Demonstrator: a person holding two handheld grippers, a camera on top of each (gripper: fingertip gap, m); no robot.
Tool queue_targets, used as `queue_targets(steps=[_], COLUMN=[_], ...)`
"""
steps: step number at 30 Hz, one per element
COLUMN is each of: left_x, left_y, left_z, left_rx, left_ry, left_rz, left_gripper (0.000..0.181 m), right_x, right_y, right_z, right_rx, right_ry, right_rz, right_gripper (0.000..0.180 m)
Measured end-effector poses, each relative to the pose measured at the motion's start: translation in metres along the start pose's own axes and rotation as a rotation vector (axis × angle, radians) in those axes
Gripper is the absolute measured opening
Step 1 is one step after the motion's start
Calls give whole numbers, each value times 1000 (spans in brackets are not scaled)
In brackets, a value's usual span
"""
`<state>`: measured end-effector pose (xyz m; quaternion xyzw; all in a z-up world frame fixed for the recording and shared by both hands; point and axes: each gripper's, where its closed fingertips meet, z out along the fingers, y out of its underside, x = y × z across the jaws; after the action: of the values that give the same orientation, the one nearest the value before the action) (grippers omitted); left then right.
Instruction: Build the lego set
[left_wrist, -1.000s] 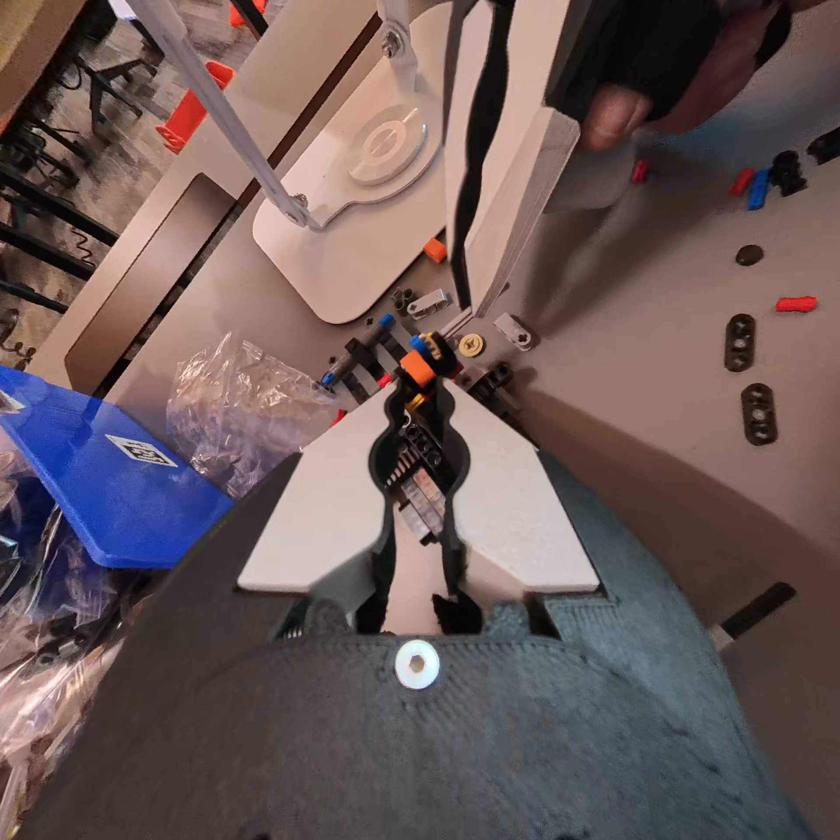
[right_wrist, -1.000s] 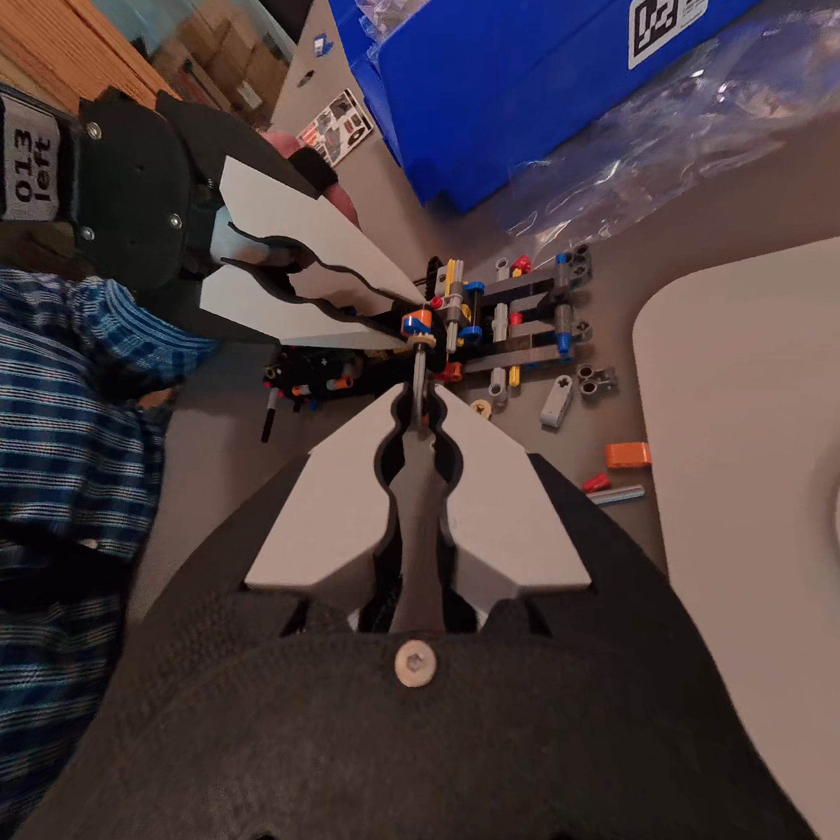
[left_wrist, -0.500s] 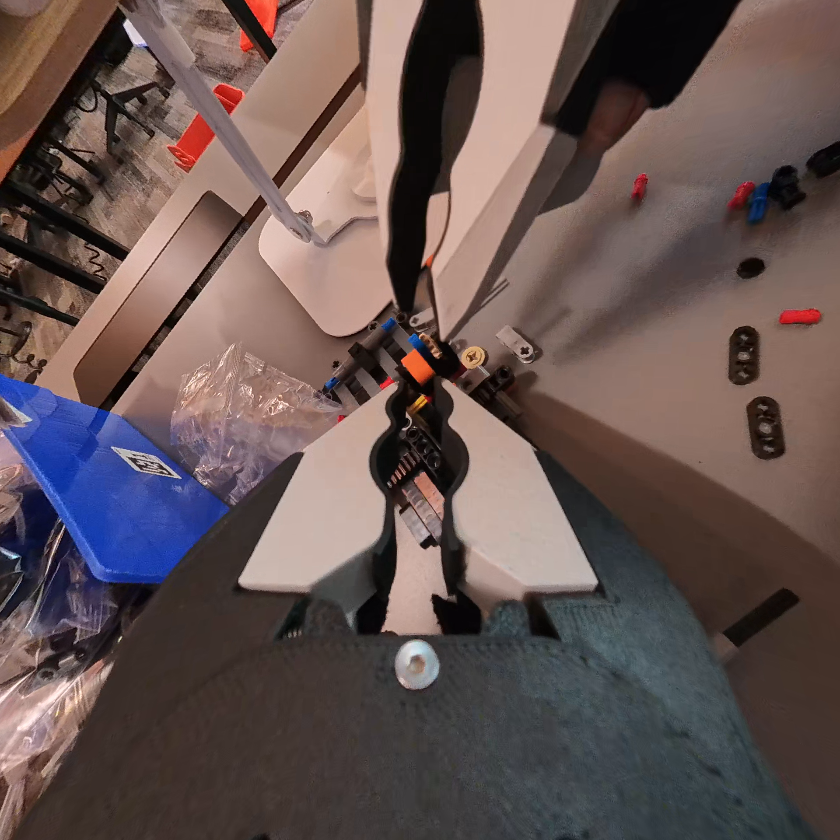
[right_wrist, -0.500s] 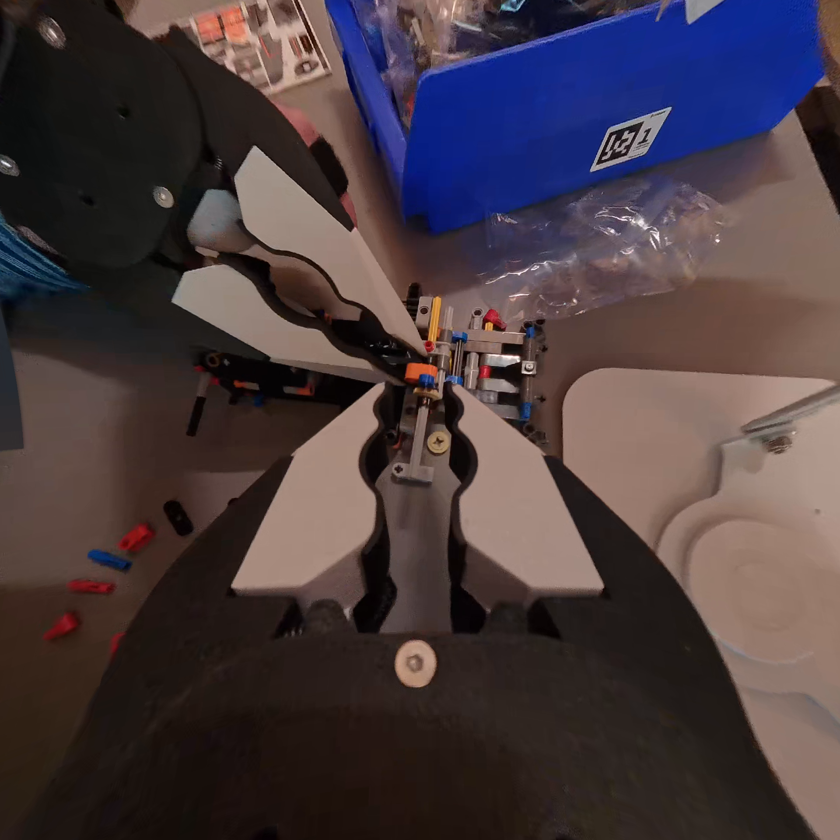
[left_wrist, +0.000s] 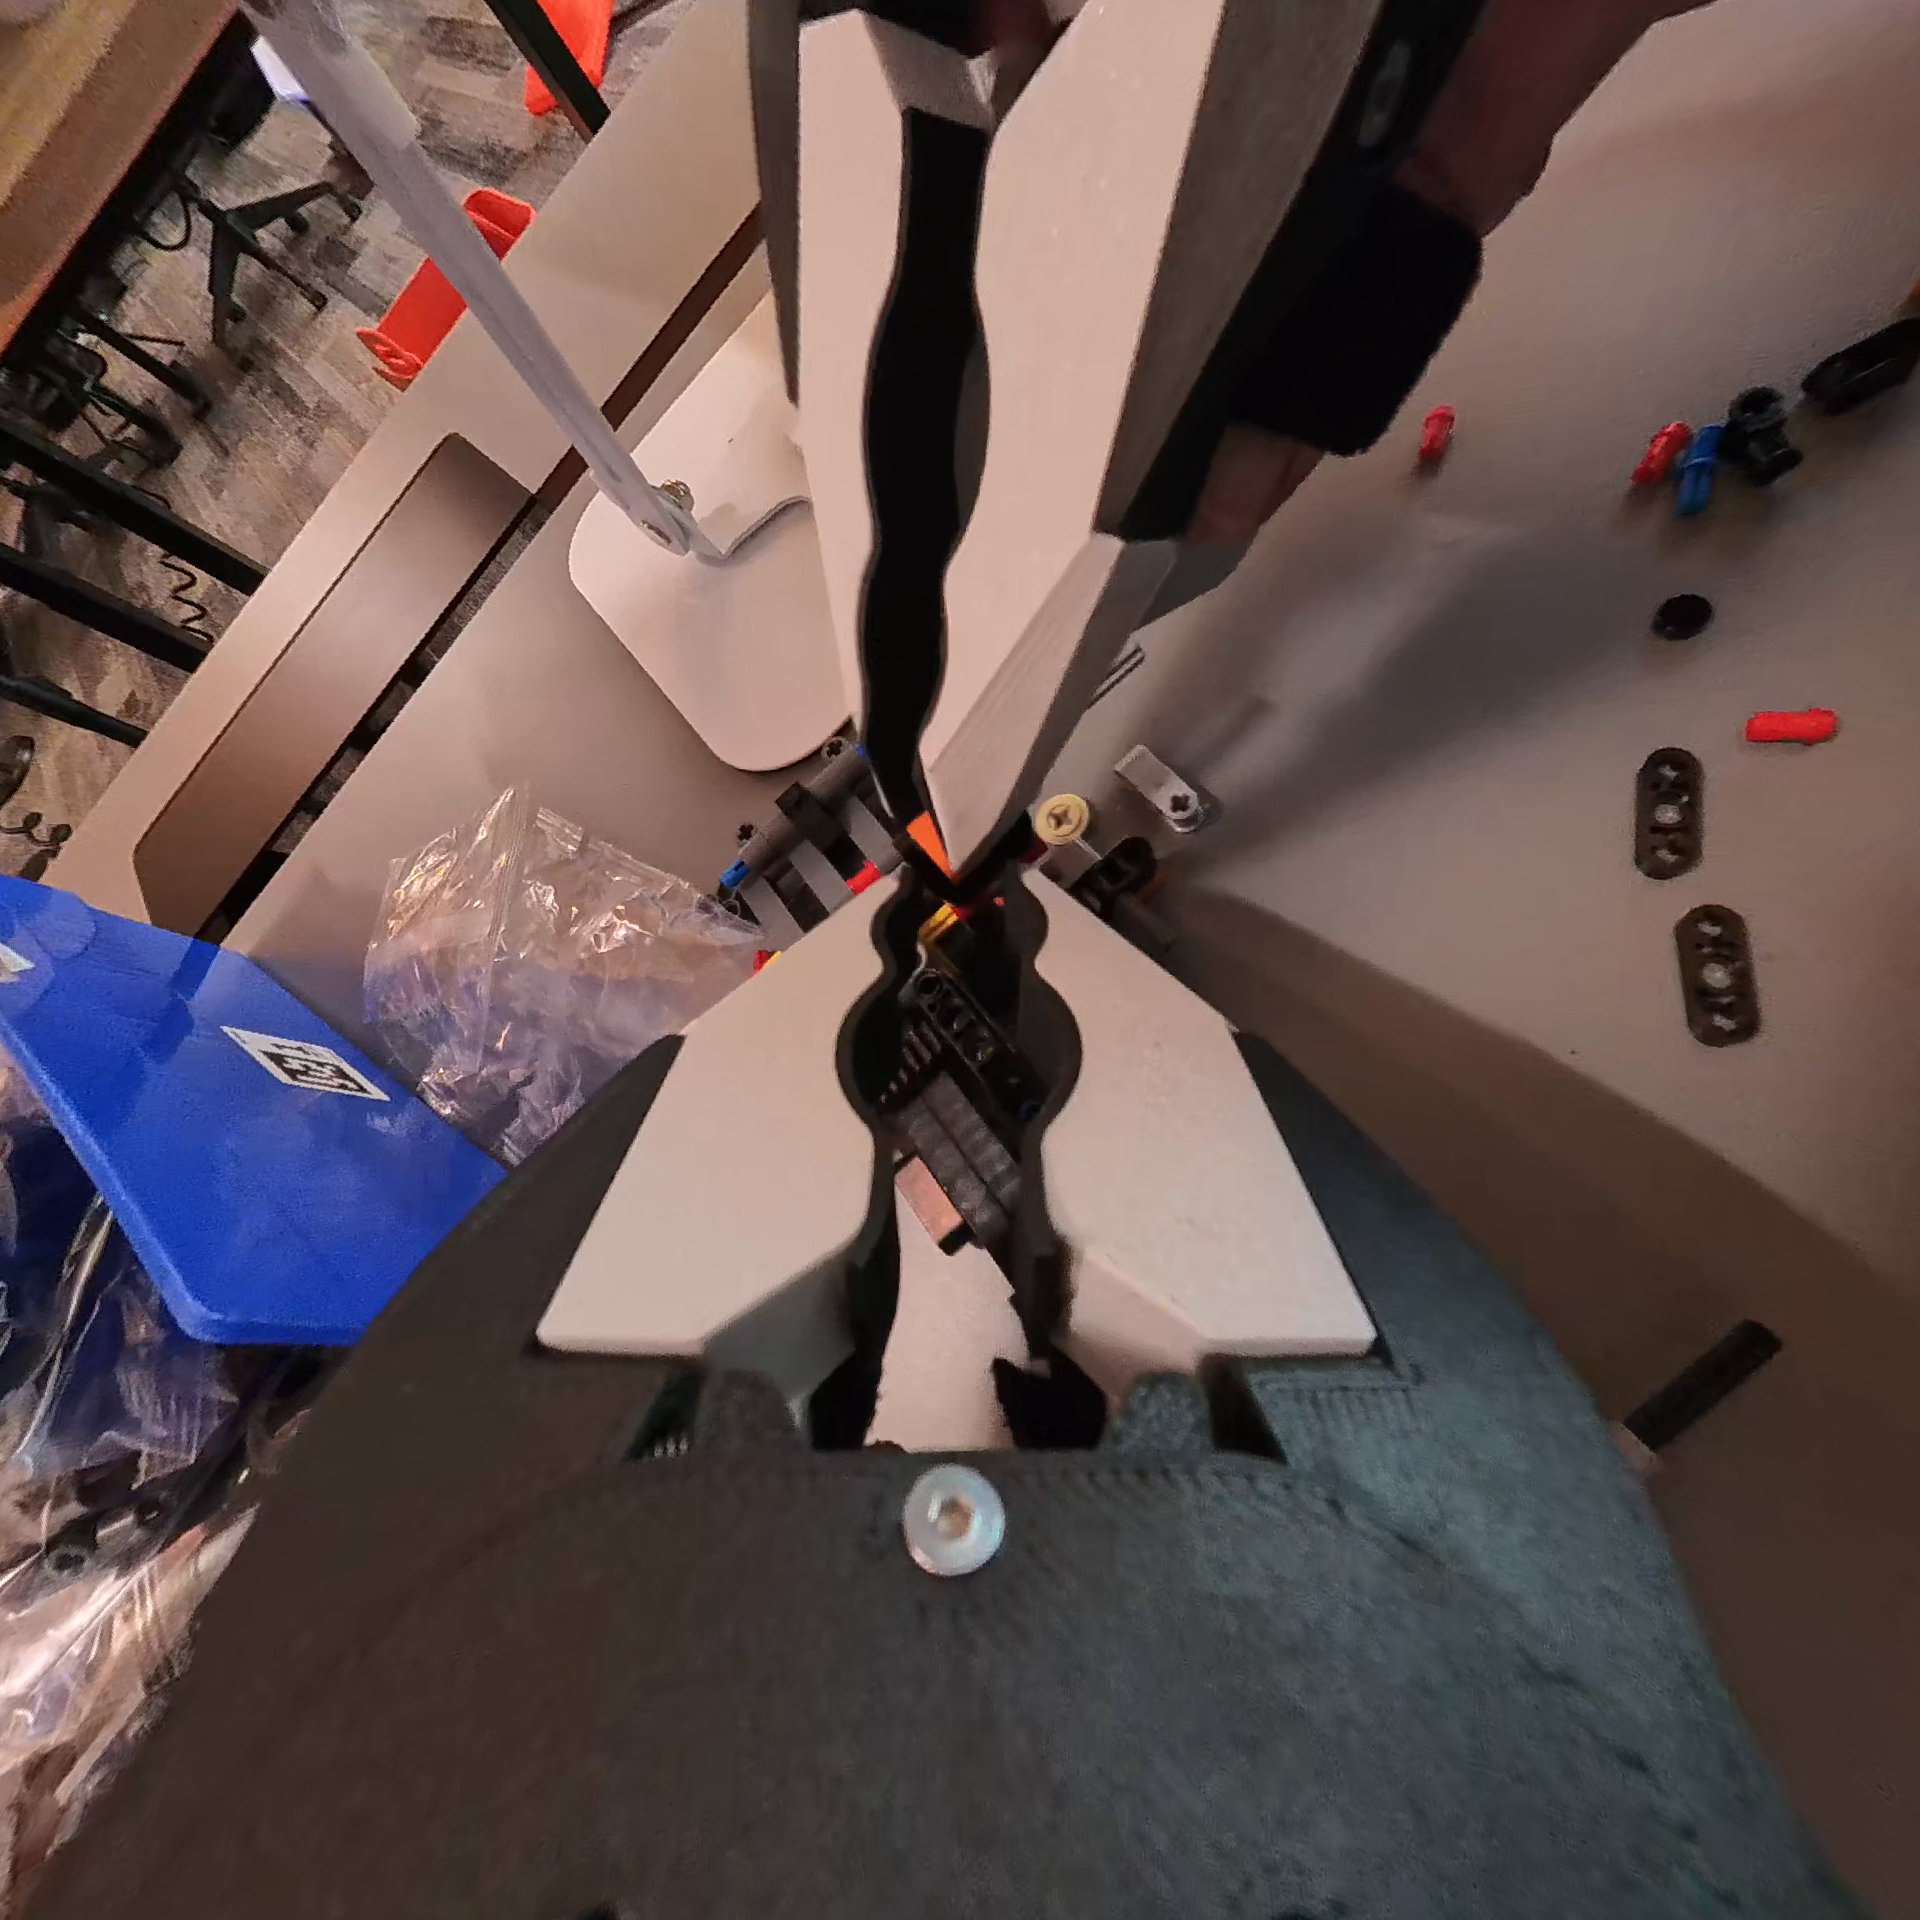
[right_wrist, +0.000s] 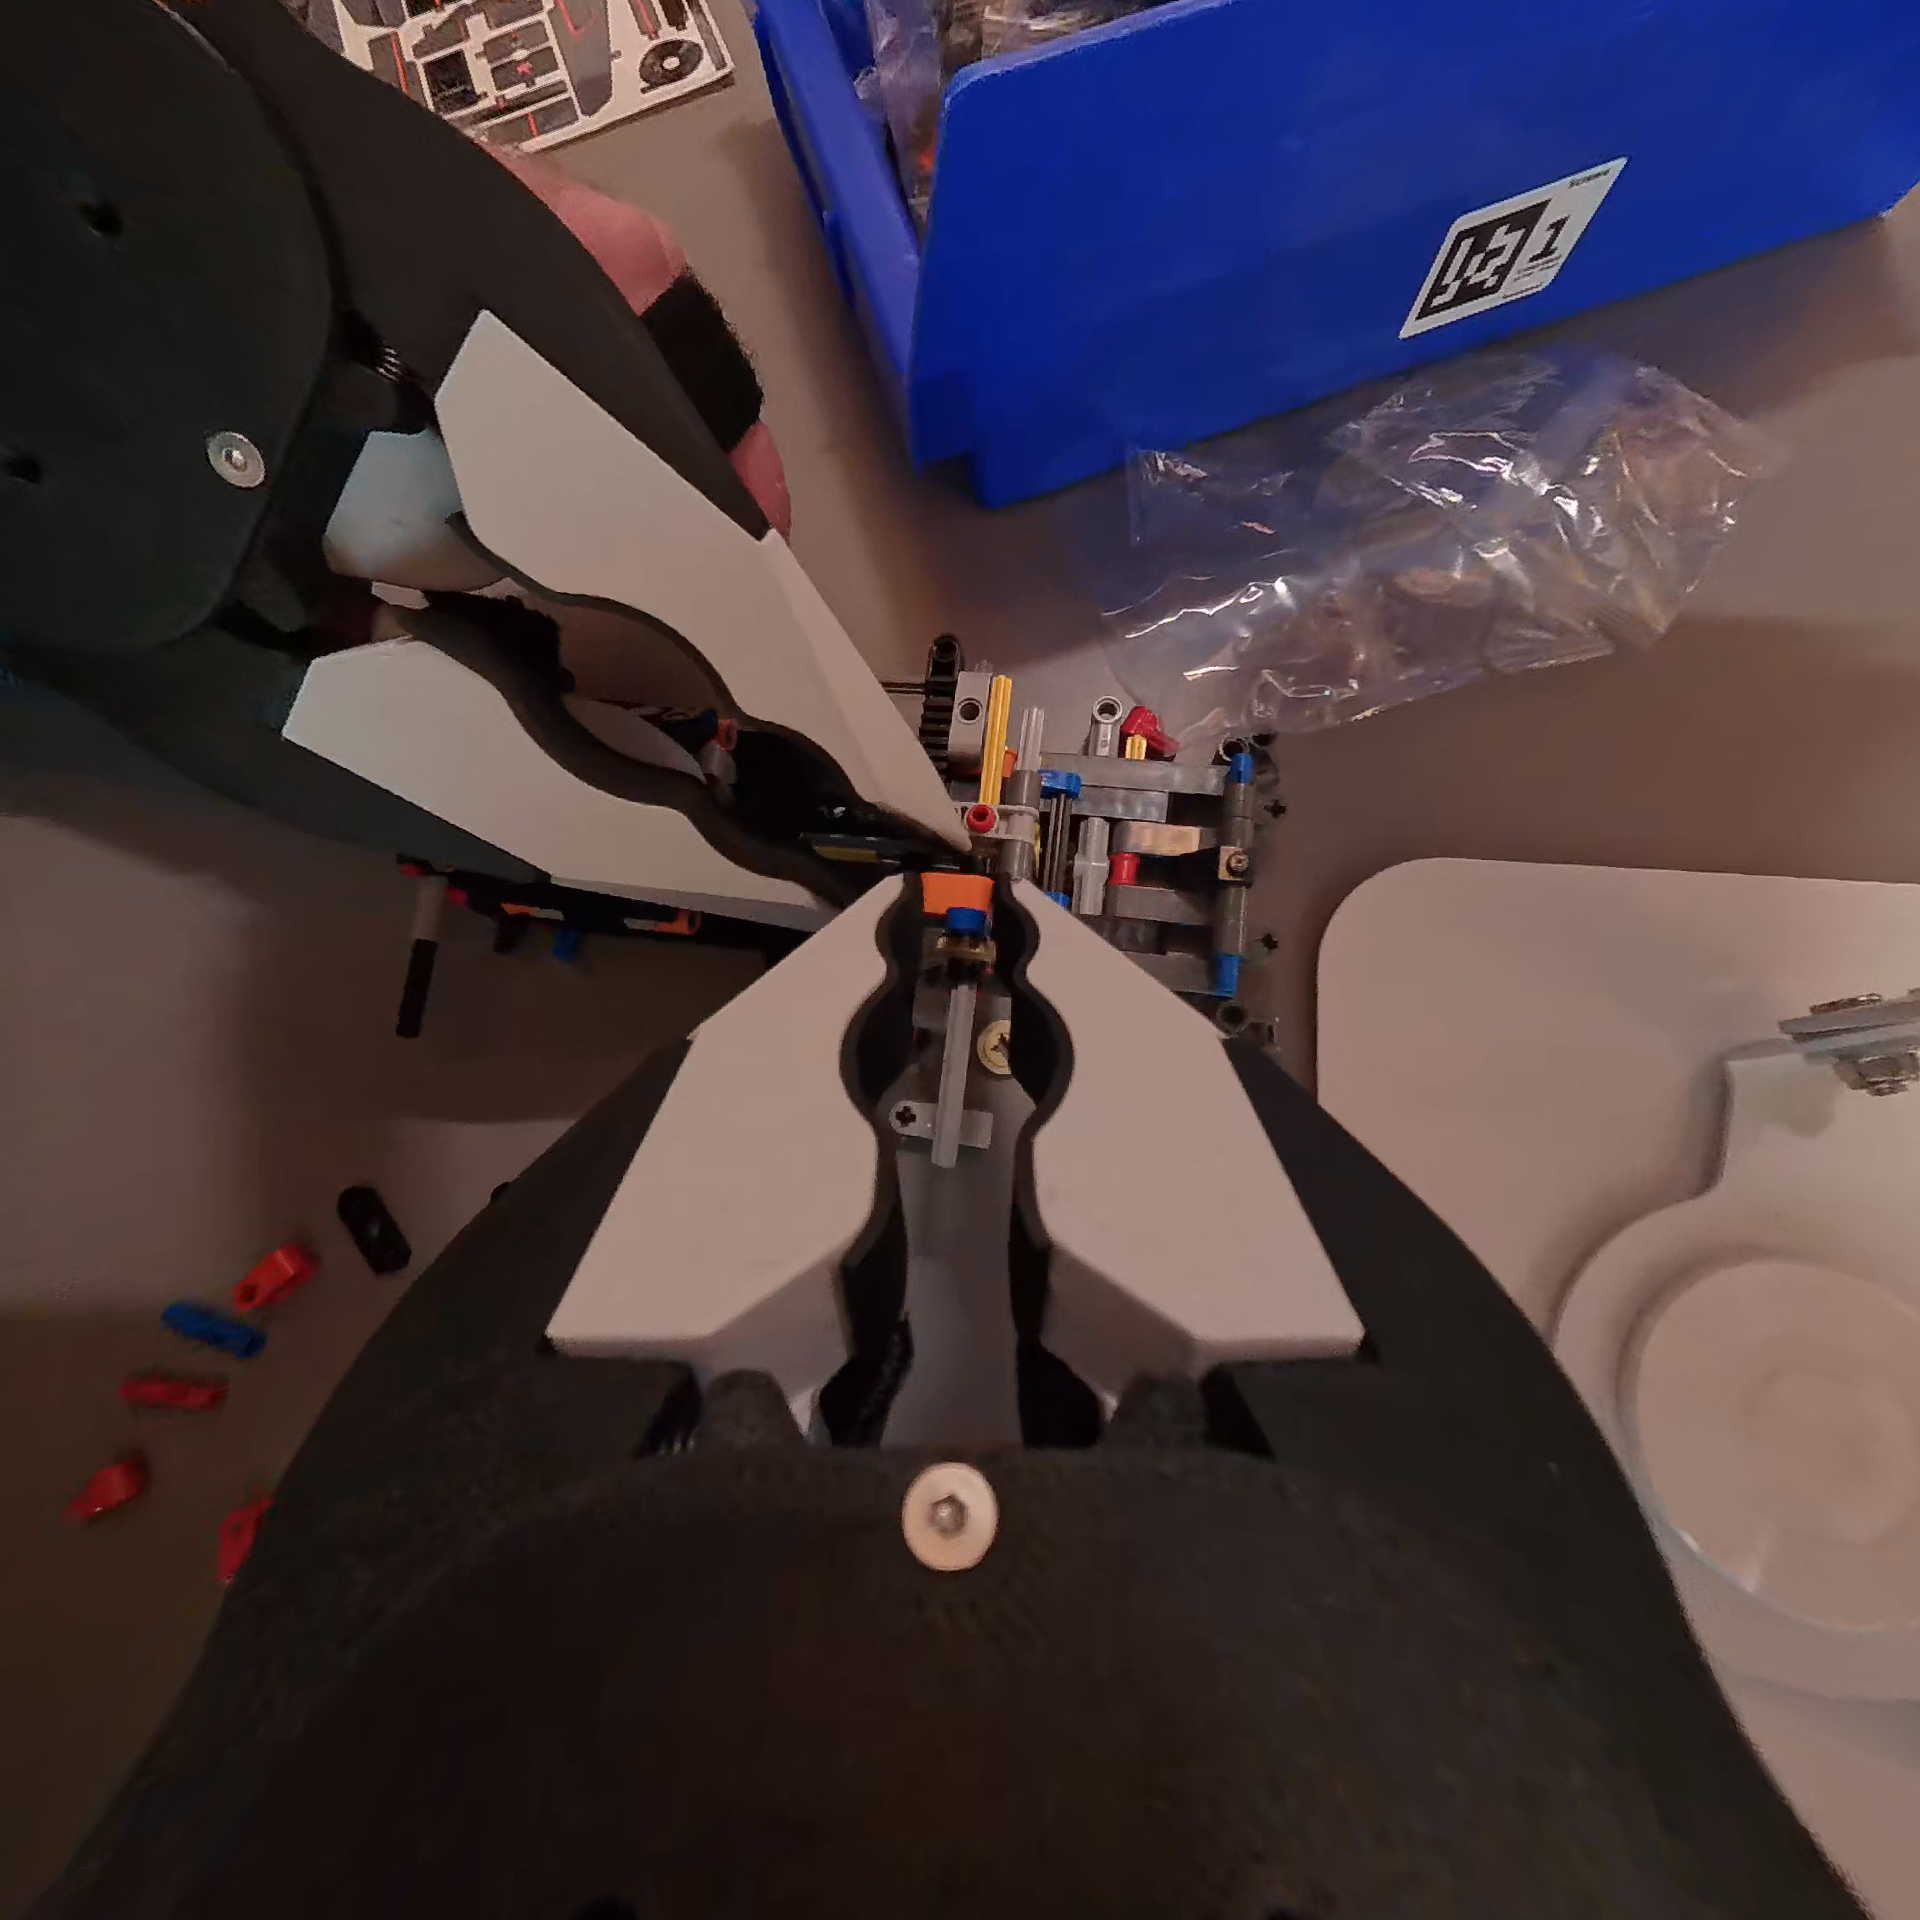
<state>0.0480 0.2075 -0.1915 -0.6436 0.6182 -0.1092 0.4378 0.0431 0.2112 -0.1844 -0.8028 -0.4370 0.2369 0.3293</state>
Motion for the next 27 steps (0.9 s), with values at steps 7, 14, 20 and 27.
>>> queue_targets(steps=[7, 14, 20, 27], left_x=[0, -1, -2, -2], left_y=[0, 1, 3, 4], left_z=[1, 1, 0, 0], left_rx=[-6, 2, 4, 2], left_ry=[4, 2, 8, 10], left_rz=[-9, -21, -12, -8], left_gripper=[12, 12, 12, 11], right_x=[-1, -2, -3, -1], right_y=[1, 4, 21, 31], right_z=[2, -22, -26, -18], right_rx=[3, -69, -164, -257], right_ry=[-50, -144, -201, -367], right_rz=[16, -228, -561, -706], right_gripper=[18, 35, 61, 67])
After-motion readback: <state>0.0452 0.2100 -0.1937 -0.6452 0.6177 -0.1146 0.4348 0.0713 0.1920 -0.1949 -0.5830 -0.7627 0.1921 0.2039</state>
